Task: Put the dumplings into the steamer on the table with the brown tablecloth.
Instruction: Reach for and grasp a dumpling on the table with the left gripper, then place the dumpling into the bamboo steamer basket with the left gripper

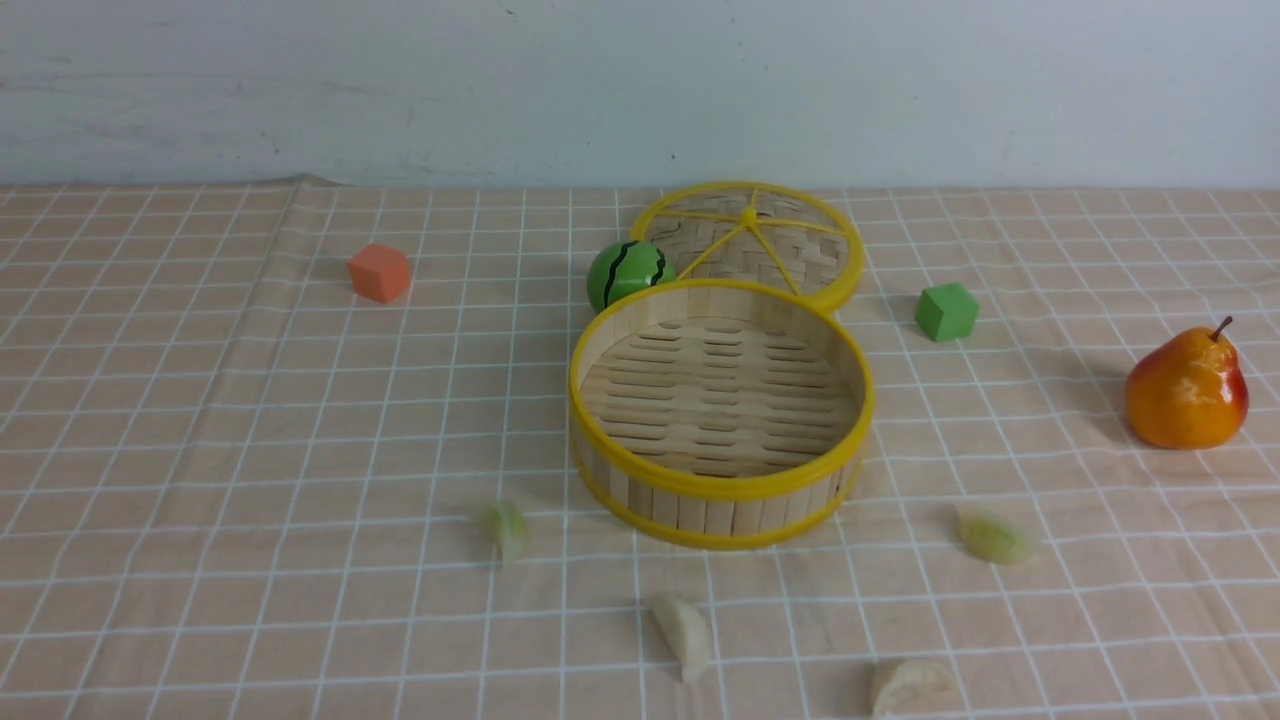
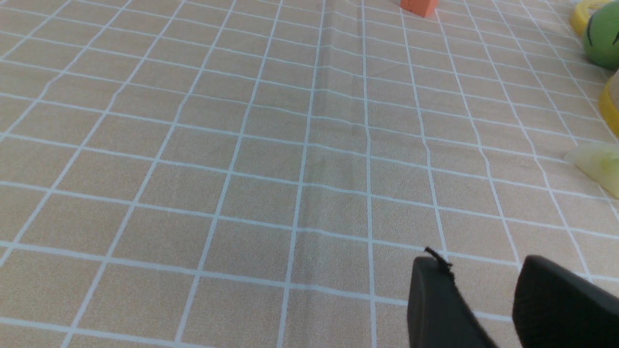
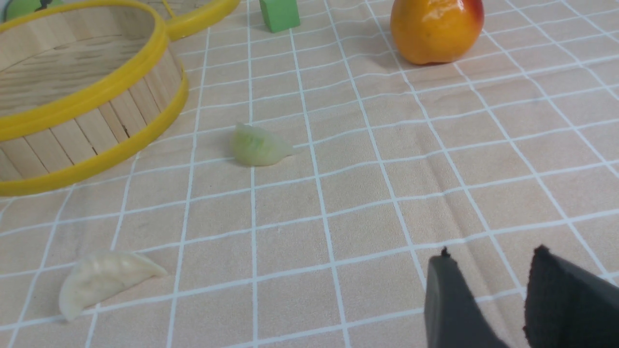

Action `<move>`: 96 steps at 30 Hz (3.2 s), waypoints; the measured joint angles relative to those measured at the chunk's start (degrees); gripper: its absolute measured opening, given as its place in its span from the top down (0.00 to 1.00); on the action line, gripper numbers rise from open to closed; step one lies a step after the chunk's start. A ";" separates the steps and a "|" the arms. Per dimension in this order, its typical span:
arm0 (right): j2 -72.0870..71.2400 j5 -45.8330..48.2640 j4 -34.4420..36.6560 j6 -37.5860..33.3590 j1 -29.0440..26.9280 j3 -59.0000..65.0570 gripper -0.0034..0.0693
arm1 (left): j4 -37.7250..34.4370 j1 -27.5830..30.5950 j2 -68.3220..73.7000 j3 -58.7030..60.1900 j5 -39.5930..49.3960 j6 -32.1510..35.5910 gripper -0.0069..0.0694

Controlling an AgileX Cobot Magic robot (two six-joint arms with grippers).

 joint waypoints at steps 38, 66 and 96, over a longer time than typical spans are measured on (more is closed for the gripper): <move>19.45 12.78 34.45 -14.11 -0.02 -25.92 0.96 | -36.88 0.00 19.24 -34.40 28.57 6.54 0.92; 52.74 40.13 4.48 -16.46 32.63 -48.85 0.97 | 1.08 -27.51 85.67 -66.62 32.01 -13.28 0.23; 49.80 38.82 -0.85 -16.07 32.65 -48.96 0.95 | 3.50 -28.55 117.67 -85.19 28.10 -22.27 0.68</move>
